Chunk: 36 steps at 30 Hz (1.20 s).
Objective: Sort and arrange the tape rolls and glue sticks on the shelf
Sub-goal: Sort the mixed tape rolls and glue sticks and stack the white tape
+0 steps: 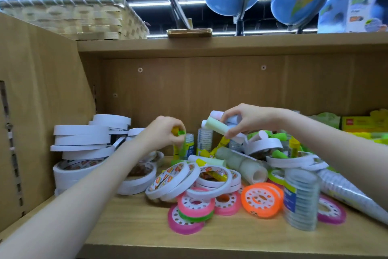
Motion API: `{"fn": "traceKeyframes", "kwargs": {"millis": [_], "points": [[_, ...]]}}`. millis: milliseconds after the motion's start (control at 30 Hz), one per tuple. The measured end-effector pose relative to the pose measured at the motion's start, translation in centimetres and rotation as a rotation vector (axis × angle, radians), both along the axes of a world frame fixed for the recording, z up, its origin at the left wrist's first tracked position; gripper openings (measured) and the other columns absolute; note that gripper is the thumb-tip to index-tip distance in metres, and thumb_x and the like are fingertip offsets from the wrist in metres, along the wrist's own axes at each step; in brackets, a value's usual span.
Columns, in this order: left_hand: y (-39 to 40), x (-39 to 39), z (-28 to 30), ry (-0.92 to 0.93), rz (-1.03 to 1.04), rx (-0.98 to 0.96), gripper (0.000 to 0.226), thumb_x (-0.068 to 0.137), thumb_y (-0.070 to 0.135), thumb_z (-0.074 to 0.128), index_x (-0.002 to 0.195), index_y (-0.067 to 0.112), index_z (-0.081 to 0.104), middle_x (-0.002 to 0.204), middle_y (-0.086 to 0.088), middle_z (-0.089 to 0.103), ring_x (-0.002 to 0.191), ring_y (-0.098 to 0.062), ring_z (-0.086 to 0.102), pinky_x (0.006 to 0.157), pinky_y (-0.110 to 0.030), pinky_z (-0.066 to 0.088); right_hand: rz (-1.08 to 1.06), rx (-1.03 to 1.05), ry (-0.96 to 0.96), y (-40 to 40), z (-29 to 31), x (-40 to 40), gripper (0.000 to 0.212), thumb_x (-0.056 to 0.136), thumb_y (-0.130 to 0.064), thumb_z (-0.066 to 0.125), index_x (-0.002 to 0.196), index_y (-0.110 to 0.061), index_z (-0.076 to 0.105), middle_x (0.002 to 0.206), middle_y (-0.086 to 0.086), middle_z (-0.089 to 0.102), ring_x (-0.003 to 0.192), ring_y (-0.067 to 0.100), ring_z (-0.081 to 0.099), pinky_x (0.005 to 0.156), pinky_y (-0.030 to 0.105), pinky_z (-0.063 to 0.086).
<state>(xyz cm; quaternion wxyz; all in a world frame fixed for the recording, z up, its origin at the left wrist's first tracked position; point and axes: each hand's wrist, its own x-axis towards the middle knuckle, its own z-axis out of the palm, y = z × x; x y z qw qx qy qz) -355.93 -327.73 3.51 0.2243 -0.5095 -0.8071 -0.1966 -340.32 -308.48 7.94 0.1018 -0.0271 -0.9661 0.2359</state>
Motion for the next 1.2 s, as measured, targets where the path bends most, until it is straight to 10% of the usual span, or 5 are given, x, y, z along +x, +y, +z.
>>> {"fn": "traceKeyframes", "kwargs": {"millis": [333,633,700,933,1200], "points": [[10.7,10.3,6.2,0.011,-0.371,0.27,0.012,0.087,0.018,0.062,0.094,0.009,0.067,0.077,0.005,0.059,0.061,0.004,0.05,0.06,-0.003,0.035,-0.318,-0.07,0.124,10.1,4.2,13.2,0.015,0.078,-0.022,0.074,0.092,-0.026,0.069,0.078,0.0,0.055,0.063,0.011,0.048,0.056,0.02,0.038],[23.0,16.0,5.9,0.115,-0.48,-0.078,0.022,0.093,0.025,0.054,0.107,0.01,0.061,0.104,-0.006,0.06,0.093,-0.018,0.058,0.087,-0.034,0.045,-0.616,0.552,-0.287,18.5,2.8,16.3,0.033,0.073,-0.03,0.075,0.103,-0.03,0.061,0.094,0.0,0.054,0.077,0.02,0.057,0.056,0.017,0.047],[24.5,16.8,5.9,0.136,-0.475,-0.107,0.023,0.093,0.024,0.054,0.109,0.008,0.06,0.105,-0.008,0.06,0.091,-0.018,0.055,0.087,-0.032,0.043,-0.678,0.576,-0.294,20.4,2.5,17.1,0.036,0.075,-0.026,0.073,0.109,-0.026,0.061,0.088,0.0,0.051,0.068,0.017,0.053,0.042,0.014,0.042],[28.2,18.0,5.1,0.147,-0.445,-0.171,0.026,0.094,0.023,0.052,0.114,0.008,0.057,0.111,-0.01,0.056,0.104,-0.023,0.052,0.09,-0.033,0.04,-0.714,0.688,-0.263,26.0,-0.7,18.9,0.038,0.083,-0.028,0.067,0.12,-0.026,0.058,0.124,0.007,0.042,0.112,0.028,0.046,0.092,0.032,0.039],[29.8,18.8,4.4,0.135,-0.435,-0.126,0.026,0.095,0.023,0.05,0.117,0.009,0.055,0.118,-0.008,0.053,0.103,-0.023,0.052,0.09,-0.035,0.041,-0.834,0.66,-0.175,28.3,-1.2,21.0,0.035,0.086,-0.002,0.054,0.115,-0.019,0.062,0.122,0.009,0.052,0.114,0.026,0.051,0.079,0.029,0.045]]}}
